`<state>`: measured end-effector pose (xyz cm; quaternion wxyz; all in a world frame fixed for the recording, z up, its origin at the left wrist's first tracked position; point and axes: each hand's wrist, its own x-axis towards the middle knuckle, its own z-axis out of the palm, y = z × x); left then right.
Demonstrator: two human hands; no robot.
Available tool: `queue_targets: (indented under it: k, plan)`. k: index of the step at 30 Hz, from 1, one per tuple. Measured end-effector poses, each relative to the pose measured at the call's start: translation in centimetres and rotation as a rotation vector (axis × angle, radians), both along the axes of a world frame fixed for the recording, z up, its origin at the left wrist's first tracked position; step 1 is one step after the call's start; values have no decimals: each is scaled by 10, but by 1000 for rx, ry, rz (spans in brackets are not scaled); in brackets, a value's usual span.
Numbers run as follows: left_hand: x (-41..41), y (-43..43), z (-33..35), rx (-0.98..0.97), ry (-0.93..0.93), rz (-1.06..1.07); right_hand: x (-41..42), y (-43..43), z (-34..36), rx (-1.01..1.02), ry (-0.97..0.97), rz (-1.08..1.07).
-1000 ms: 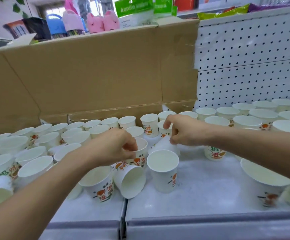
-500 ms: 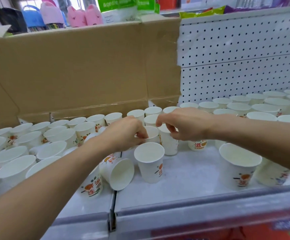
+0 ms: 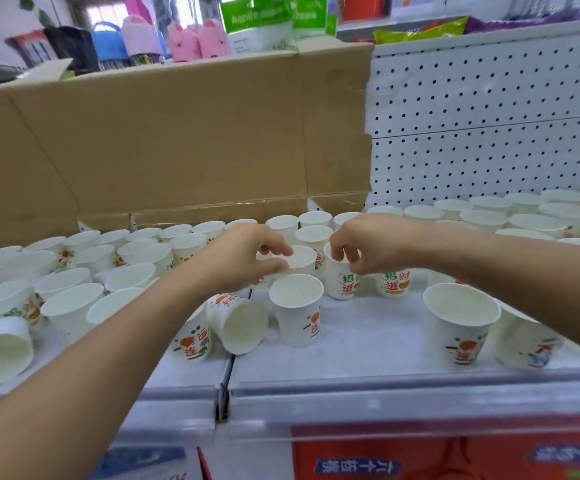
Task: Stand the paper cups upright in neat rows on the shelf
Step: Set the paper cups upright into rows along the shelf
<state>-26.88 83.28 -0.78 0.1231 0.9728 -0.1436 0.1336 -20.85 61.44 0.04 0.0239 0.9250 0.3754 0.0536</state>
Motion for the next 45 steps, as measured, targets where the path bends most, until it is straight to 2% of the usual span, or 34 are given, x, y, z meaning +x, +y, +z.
queue_targets:
  k: [5,6,8,11,13,16,18,21,23,24,27,30,33,35,39,45]
  plan:
    - [-60,13,0,-127,-25,44,-16,-2,4,127,-60,60]
    - [-70,16,-2,-70,-29,61,-21,-4,5,196,-35,97]
    - [-81,20,-8,216,-67,128,-38,2,3,302,74,217]
    - [-80,14,-15,587,-163,168,-54,20,-10,197,19,326]
    - [-74,14,-16,702,-231,165,-58,25,-16,135,-42,327]
    - [-63,18,-17,771,-292,197,-62,15,-13,147,-45,291]
    - [-60,13,-15,703,-283,173,-65,3,-8,144,-59,252]
    - [-56,-2,-10,293,-259,183,-72,-20,0,138,-79,172]
    - [-52,-17,-4,-4,-160,174,-74,-33,0,139,-84,125]
    - [-50,-25,-2,-86,-92,158,-75,-38,-1,136,-83,110]
    - [-40,-46,-4,-74,51,89,-75,-44,-8,107,-73,79]
    - [-35,-52,-11,-77,66,62,-75,-50,-8,153,-41,62]
    - [-46,-48,-9,-282,52,48,-72,-59,-3,234,3,39]
    - [-59,-47,-9,-433,108,40,-69,-63,-1,206,32,5]
    - [-71,-53,-19,-338,200,77,-68,-57,-3,101,98,-72]
    - [-70,-73,-26,-402,162,114,-69,-53,-3,71,9,-112]
